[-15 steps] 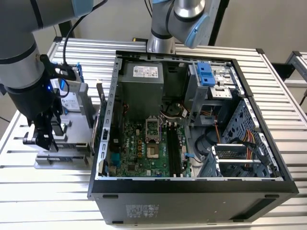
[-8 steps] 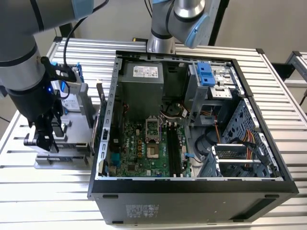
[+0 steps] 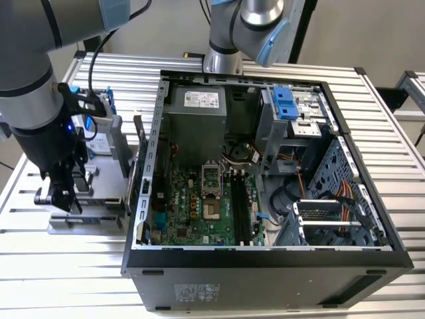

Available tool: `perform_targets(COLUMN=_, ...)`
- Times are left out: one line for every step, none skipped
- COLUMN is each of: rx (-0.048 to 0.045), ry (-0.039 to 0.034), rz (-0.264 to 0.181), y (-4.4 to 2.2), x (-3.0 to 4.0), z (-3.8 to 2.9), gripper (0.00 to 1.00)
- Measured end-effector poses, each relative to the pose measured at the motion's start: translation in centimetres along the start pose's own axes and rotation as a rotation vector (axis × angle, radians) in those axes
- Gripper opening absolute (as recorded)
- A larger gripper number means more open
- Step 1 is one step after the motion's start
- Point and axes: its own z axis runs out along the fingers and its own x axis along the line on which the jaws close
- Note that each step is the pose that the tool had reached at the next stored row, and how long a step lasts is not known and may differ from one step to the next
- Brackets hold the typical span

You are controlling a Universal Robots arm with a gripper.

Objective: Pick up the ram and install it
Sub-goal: 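Pick up the ram and move it above insertion slot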

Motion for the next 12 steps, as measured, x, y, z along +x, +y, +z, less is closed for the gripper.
perform_targets(rx=0.0001, ry=-0.0001, rz=0.000, y=0.01, x=0.01, z=0.07, gripper=1.00)
perform_targets(rx=0.0001, ry=0.0000, rz=0.000, y=0.02, x=0.01, z=0.12, gripper=1.00)
perform_targets(rx=0.0001, ry=-0.0001, rz=0.000, y=0.04, x=0.01, z=0.18, gripper=1.00)
perform_targets(rx=0.0000, ry=0.0000, rz=0.000, y=0.06, x=0.01, z=0.23, gripper=1.00)
perform_targets(rx=0.0000, ry=0.0000, rz=0.000, y=0.08, x=0.01, z=0.29, gripper=1.00)
perform_targets(rx=0.0000, ry=0.0000, rz=0.000, y=0.11, x=0.01, z=0.34, gripper=1.00)
perform_targets(rx=0.0000, ry=0.0000, rz=0.000, y=0.14, x=0.01, z=0.40, gripper=1.00)
perform_targets(rx=0.0000, ry=0.0000, rz=0.000, y=0.17, x=0.00, z=0.46, gripper=1.00)
perform_targets(rx=0.0002, ry=-0.0001, rz=0.000, y=0.20, x=0.00, z=0.52, gripper=1.00)
perform_targets(rx=0.0002, ry=-0.0001, rz=0.000, y=0.24, x=0.00, z=0.58, gripper=1.00)
perform_targets(rx=0.0001, ry=0.0000, rz=0.000, y=0.27, x=0.00, z=0.63, gripper=1.00)
perform_targets(rx=0.0001, ry=0.0000, rz=0.000, y=0.31, x=0.01, z=0.69, gripper=1.00)
